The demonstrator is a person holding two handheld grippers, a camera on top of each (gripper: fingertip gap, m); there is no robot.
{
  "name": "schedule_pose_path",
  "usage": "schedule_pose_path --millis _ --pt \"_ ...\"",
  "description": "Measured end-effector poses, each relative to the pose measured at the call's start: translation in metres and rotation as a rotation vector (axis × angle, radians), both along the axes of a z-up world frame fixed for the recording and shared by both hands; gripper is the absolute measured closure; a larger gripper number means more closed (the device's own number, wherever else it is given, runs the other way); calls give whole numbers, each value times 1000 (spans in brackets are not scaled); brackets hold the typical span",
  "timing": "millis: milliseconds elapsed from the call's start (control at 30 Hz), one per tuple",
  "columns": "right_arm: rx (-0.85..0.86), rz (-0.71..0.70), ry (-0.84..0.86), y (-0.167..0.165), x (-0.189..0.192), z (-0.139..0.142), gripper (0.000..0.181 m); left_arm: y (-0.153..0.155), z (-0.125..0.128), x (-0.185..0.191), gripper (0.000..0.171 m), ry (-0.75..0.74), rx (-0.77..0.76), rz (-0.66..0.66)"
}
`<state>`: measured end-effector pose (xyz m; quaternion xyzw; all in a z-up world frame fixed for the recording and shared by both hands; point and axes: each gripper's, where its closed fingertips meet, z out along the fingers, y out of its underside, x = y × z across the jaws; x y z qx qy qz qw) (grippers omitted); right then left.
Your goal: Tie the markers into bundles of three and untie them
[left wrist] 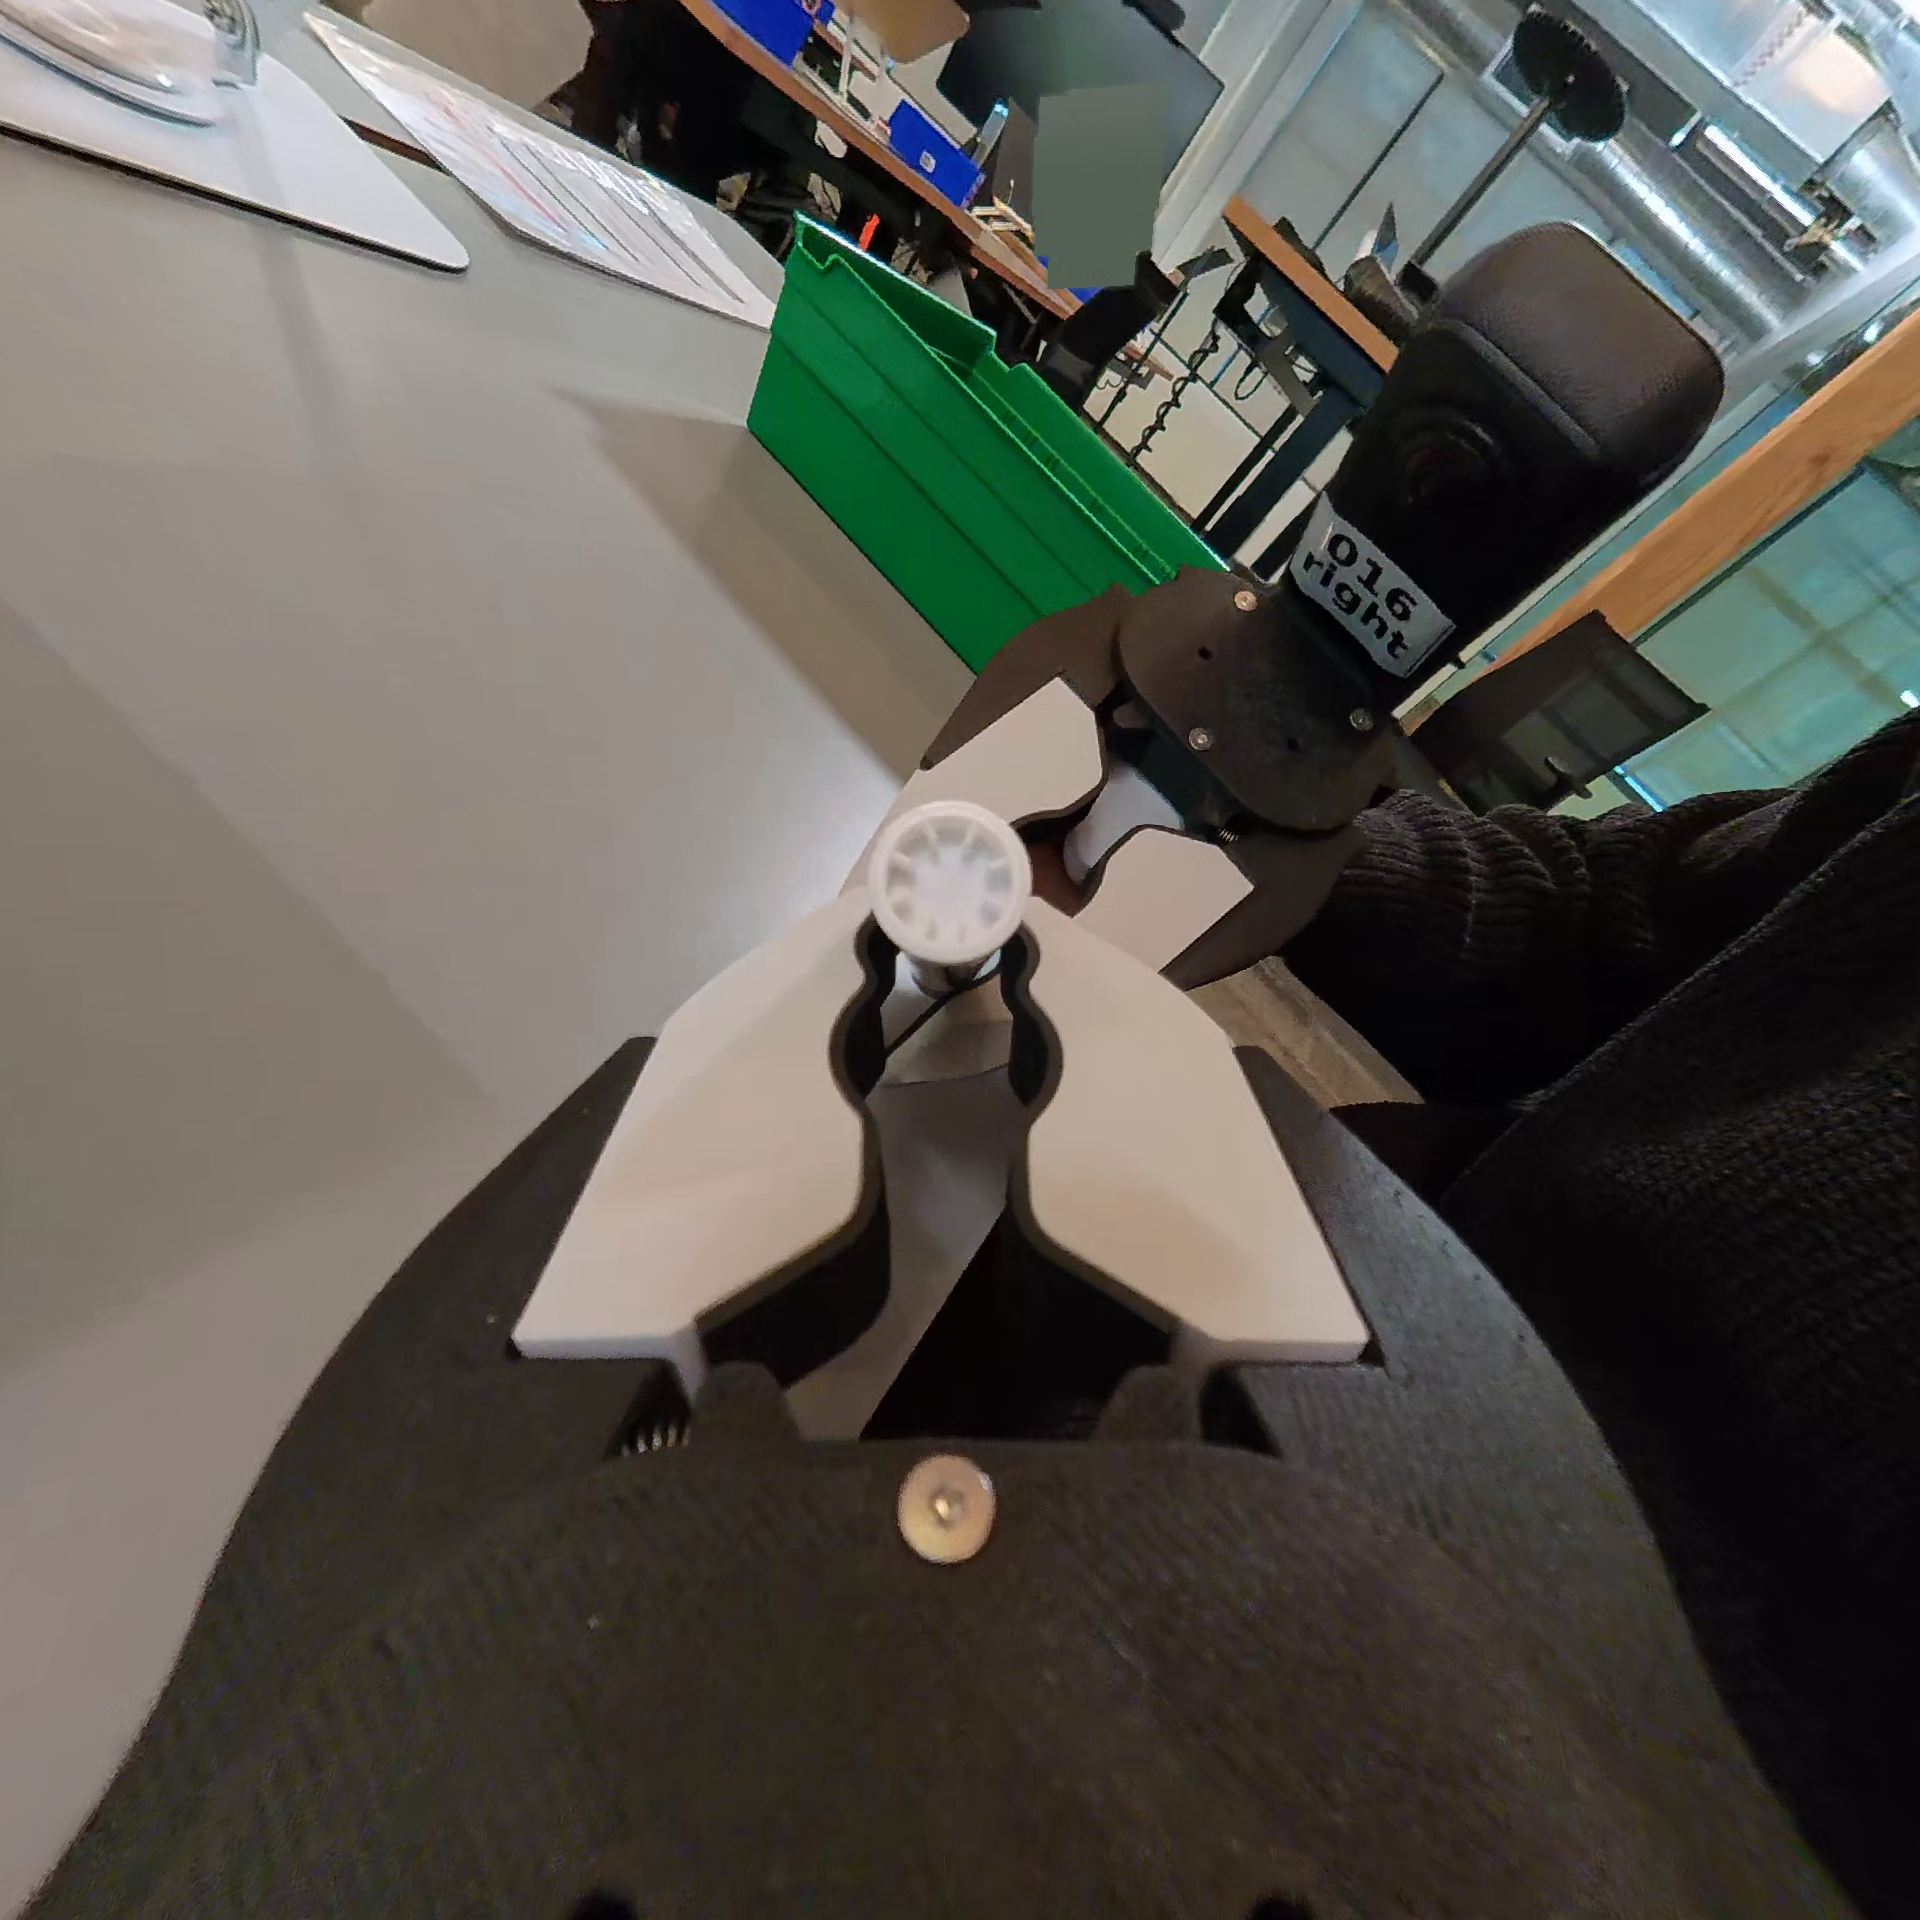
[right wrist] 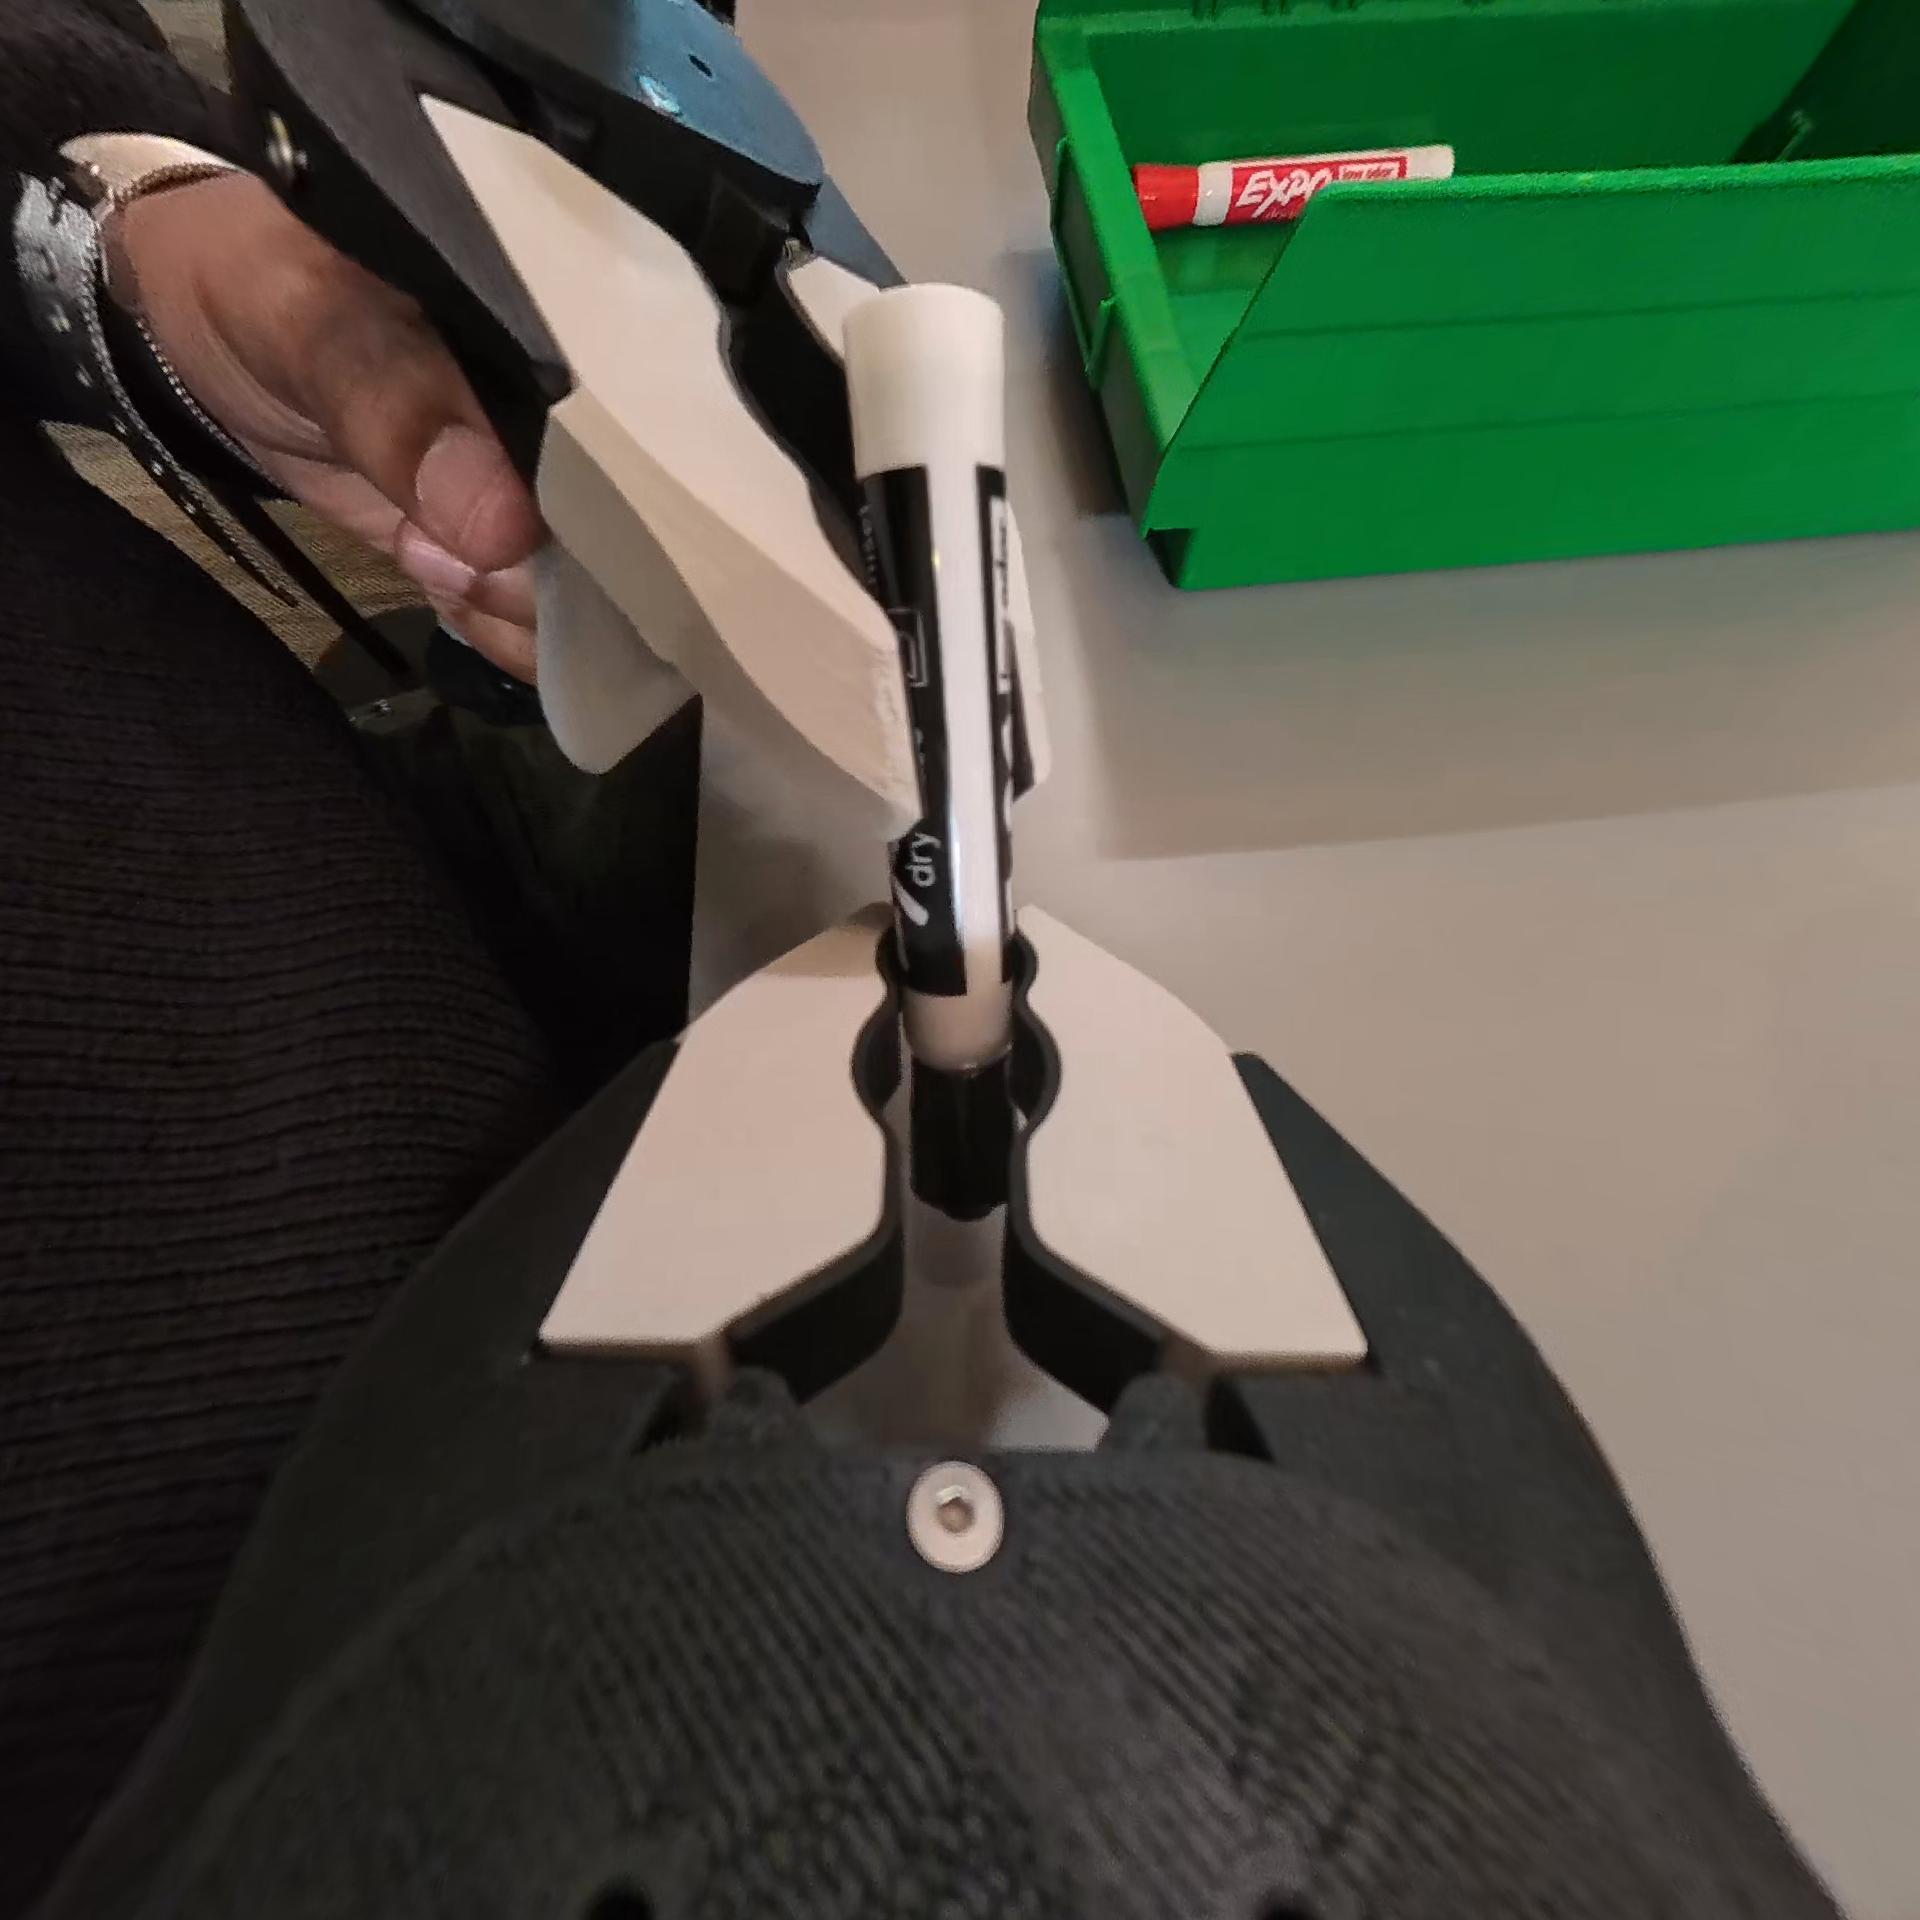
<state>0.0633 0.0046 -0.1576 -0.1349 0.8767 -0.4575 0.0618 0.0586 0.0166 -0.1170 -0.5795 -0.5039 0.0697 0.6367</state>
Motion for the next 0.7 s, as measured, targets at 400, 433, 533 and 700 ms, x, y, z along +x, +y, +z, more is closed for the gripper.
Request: schedule_pose_path --millis 400,433,533,700 --pt "120 0 35 13 -15 -16 167 -15 -4 -3 124 36 -122 33" --pt "136 7 47 15 -15 -18 167 -14 -5 -2 127 31 -120 26" --pt "179 29 74 20 -13 -24 167 -13 -8 -3 146 0 -89 19" --pt "231 55 60 25 -10 -33 167 -9 -14 -1 150 -56 -52 -17"
